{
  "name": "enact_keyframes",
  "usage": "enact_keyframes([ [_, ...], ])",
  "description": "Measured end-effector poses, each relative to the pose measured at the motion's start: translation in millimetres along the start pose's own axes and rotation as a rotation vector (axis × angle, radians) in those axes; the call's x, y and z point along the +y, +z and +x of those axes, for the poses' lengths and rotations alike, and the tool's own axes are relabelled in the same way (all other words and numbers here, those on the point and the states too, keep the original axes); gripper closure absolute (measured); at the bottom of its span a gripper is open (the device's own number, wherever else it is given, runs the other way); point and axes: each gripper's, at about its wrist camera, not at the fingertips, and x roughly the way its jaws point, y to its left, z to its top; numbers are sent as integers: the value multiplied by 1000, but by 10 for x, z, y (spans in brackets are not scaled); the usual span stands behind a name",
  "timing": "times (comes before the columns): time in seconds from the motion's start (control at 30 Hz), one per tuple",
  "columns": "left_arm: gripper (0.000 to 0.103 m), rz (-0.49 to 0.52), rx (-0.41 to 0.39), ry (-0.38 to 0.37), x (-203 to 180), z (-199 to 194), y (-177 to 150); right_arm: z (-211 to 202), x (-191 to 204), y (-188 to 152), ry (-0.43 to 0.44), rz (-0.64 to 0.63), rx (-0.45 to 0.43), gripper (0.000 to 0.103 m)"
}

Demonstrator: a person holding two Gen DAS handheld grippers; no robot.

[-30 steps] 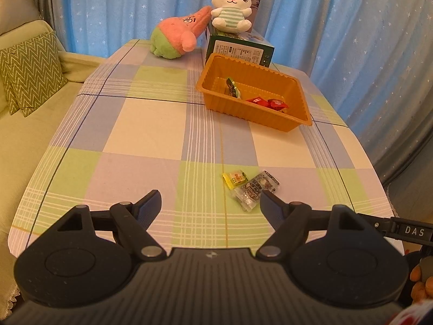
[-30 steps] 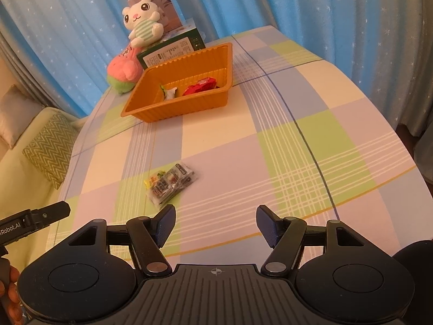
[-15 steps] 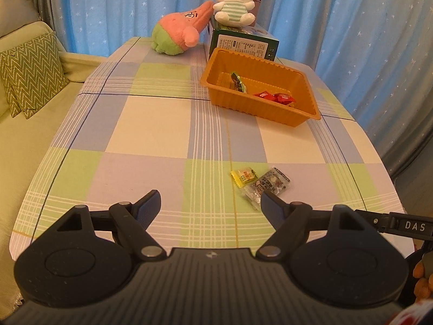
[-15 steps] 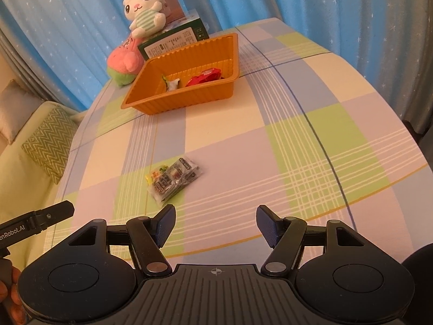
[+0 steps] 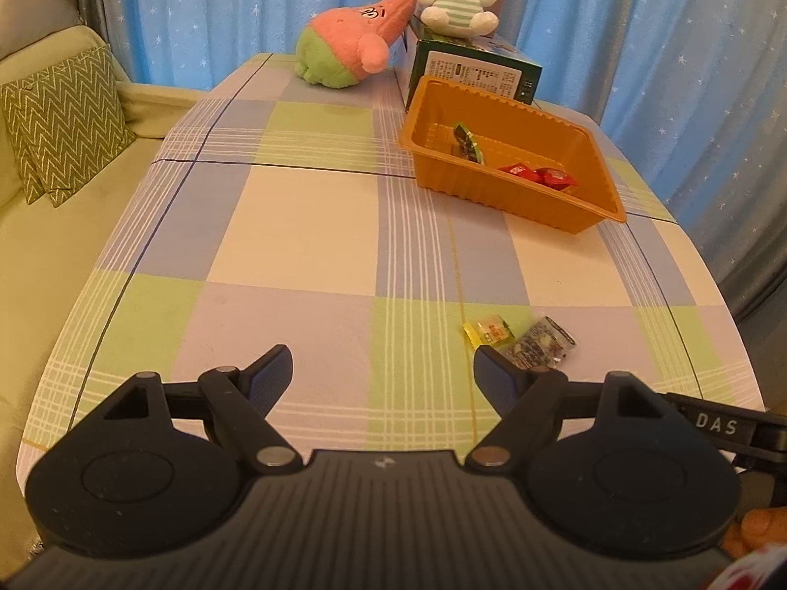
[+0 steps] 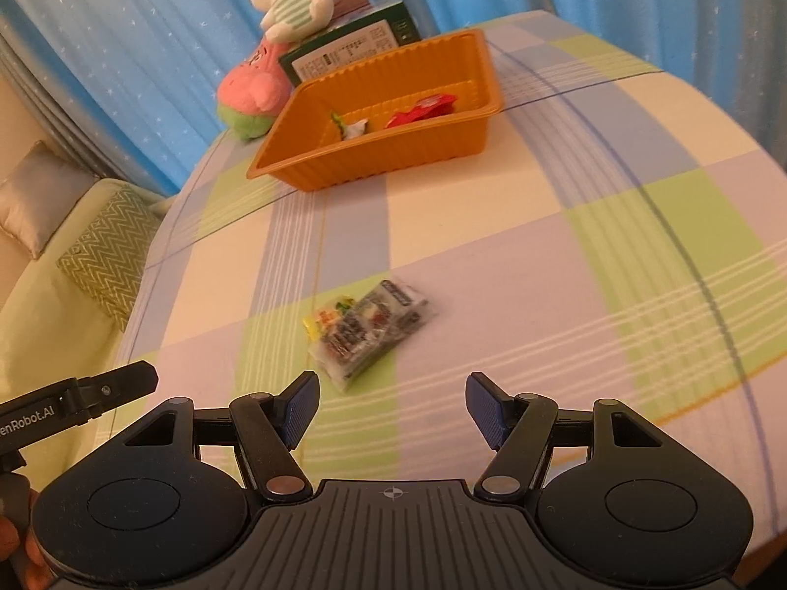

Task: Organize snacks
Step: 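Lower the right tool over the clear printed packet and close on it, then grasp the yellow candy with the left tool while the right tool holds the packet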

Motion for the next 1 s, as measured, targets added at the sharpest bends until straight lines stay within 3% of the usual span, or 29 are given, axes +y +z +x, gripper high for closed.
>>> enact_keyframes([
  [0.47,24,-49,5,-17,144,318,206,705,176,184,-48,44,8,37],
  [0.7,24,-45,18,-22,164,393,206,846,345,123,-163,-127,-25,38],
  [0.8,24,-11,27,-28,141,424,216,797,315,85,-152,-186,-22,45],
  [0.93,24,37,36,-56,76,477,218,720,238,33,-163,-279,-12,64],
  [1.0,24,58,38,-69,35,496,217,664,138,14,-168,-299,-16,64],
])
